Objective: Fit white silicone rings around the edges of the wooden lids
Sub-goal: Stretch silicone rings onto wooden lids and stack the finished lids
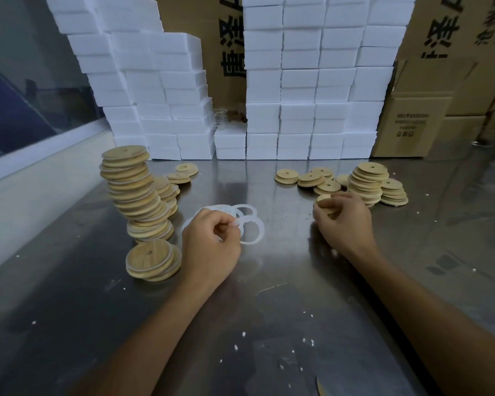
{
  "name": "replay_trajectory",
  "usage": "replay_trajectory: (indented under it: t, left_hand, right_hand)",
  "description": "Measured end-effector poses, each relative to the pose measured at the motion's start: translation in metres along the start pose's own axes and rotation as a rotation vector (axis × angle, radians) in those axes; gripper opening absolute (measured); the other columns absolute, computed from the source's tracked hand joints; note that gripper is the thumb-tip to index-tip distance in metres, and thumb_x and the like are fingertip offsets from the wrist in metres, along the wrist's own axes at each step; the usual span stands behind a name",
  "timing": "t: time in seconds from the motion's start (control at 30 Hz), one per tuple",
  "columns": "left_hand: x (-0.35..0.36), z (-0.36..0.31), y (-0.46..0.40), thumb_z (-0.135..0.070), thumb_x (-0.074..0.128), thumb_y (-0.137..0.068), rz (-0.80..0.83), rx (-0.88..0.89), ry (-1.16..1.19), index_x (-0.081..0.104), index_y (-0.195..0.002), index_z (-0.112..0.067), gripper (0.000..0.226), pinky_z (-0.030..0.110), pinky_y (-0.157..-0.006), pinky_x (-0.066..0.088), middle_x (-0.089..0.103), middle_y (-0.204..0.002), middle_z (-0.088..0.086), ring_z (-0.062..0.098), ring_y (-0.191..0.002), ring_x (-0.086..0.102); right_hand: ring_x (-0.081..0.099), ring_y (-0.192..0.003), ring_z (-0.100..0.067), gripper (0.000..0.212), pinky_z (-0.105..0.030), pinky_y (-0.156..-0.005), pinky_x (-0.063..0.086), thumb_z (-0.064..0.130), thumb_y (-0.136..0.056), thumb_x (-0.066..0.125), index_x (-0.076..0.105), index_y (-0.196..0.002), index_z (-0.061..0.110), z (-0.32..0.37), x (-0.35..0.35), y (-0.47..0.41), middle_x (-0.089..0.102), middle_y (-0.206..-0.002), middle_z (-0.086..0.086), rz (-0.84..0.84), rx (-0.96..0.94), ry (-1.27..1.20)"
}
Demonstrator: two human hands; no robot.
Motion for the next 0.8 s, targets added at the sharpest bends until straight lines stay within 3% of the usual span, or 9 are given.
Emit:
replay_trajectory:
  t: [0.07, 0.17, 0.23, 0.33, 0.43, 0.53, 0.63, 0.73, 0.8]
  left_hand:
    - [0.001, 0.004, -0.001, -0.001, 0.063, -0.085, 0.024, -0.092, 0.063, 0.070, -0.077, -0.008, 0.013, 0.046, -0.070, 0.059, 0.067, -0.083, 0.004, 0.028, -0.076, 0.068]
    - [0.003, 0.004, 0.000, -0.006, 0.064, -0.090, 0.091, -0.170, 0.153, 0.070, -0.078, -0.016, 0.017, 0.028, -0.060, 0.055, 0.069, -0.070, -0.006, 0.018, -0.060, 0.068]
    - [0.005, 0.002, 0.002, -0.008, 0.065, -0.091, 0.148, -0.235, 0.283, 0.071, -0.079, -0.012, 0.014, 0.032, -0.061, 0.056, 0.065, -0.063, -0.004, 0.014, -0.056, 0.061]
    - [0.006, 0.000, 0.003, -0.012, 0.065, -0.091, 0.197, -0.302, 0.420, 0.072, -0.079, -0.008, 0.014, 0.037, -0.065, 0.052, 0.062, -0.064, 0.006, 0.017, -0.061, 0.056]
    - [0.006, 0.002, 0.003, -0.013, 0.065, -0.092, 0.193, -0.377, 0.470, 0.074, -0.080, -0.012, 0.015, 0.038, -0.067, 0.051, 0.065, -0.070, 0.006, 0.018, -0.065, 0.057]
    - [0.005, 0.008, 0.003, -0.015, 0.066, -0.092, 0.152, -0.419, 0.420, 0.074, -0.078, -0.017, 0.016, 0.029, -0.064, 0.055, 0.070, -0.082, 0.001, 0.014, -0.075, 0.064]
    - [0.007, 0.012, 0.004, -0.013, 0.064, -0.093, 0.149, -0.468, 0.428, 0.071, -0.083, -0.012, 0.013, 0.030, -0.064, 0.058, 0.071, -0.093, 0.005, 0.019, -0.083, 0.072]
    - [0.012, 0.012, 0.007, -0.012, 0.059, -0.096, 0.204, -0.546, 0.518, 0.067, -0.092, -0.005, 0.011, 0.035, -0.063, 0.060, 0.073, -0.095, 0.013, 0.024, -0.083, 0.074]
    - [0.016, 0.011, 0.010, -0.010, 0.057, -0.097, 0.219, -0.586, 0.581, 0.064, -0.095, -0.001, 0.012, 0.034, -0.062, 0.060, 0.074, -0.094, 0.015, 0.027, -0.083, 0.074]
  right_hand:
    - [0.051, -0.114, -0.009, 0.016, -0.026, -0.097, 0.041, 0.013, -0.089, 0.065, 0.076, -0.100, 0.014, 0.007, 0.004, 0.003, 0.057, -0.132, -0.003, 0.031, -0.023, -0.030]
    - [0.047, -0.131, -0.020, 0.017, -0.028, -0.107, 0.038, 0.009, -0.089, 0.063, 0.074, -0.100, 0.015, 0.018, 0.011, 0.010, 0.049, -0.140, -0.008, 0.094, -0.045, -0.073]
    - [0.057, -0.118, -0.022, 0.015, -0.028, -0.100, 0.048, 0.008, -0.089, 0.064, 0.073, -0.097, 0.019, 0.022, 0.017, 0.014, 0.058, -0.130, -0.008, 0.171, -0.009, -0.160]
    - [0.066, -0.083, -0.016, 0.018, -0.014, -0.067, 0.055, 0.006, -0.090, 0.064, 0.077, -0.090, 0.018, 0.030, 0.023, 0.021, 0.072, -0.101, -0.002, 0.274, 0.052, -0.301]
    - [0.066, -0.084, -0.006, 0.024, -0.013, -0.070, 0.054, 0.010, -0.093, 0.059, 0.080, -0.085, 0.018, 0.042, 0.026, 0.030, 0.075, -0.083, 0.011, 0.365, 0.077, -0.536]
    - [0.066, -0.088, -0.015, 0.030, -0.027, -0.080, 0.052, 0.032, -0.098, 0.056, 0.077, -0.087, 0.012, 0.054, 0.034, 0.041, 0.074, -0.090, 0.001, 0.495, 0.052, -0.640]
    - [0.060, -0.073, -0.008, 0.030, -0.023, -0.070, 0.049, 0.032, -0.097, 0.059, 0.071, -0.086, 0.007, 0.061, 0.041, 0.046, 0.069, -0.079, -0.006, 0.451, -0.066, -0.557]
    - [0.059, -0.074, -0.016, 0.027, -0.034, -0.069, 0.051, 0.025, -0.099, 0.056, 0.064, -0.091, 0.001, 0.064, 0.045, 0.049, 0.067, -0.084, -0.019, 0.404, -0.157, -0.548]
    - [0.062, -0.077, -0.020, 0.024, -0.038, -0.069, 0.052, 0.027, -0.099, 0.056, 0.063, -0.093, 0.005, 0.063, 0.046, 0.050, 0.068, -0.086, -0.016, 0.379, -0.177, -0.547]
Point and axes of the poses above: each hand's wrist, its own y-axis away from the middle knuckle, its own x-axis out of the palm, z = x × y, the point moved 4 cm from there along -y, towards the middle knuckle
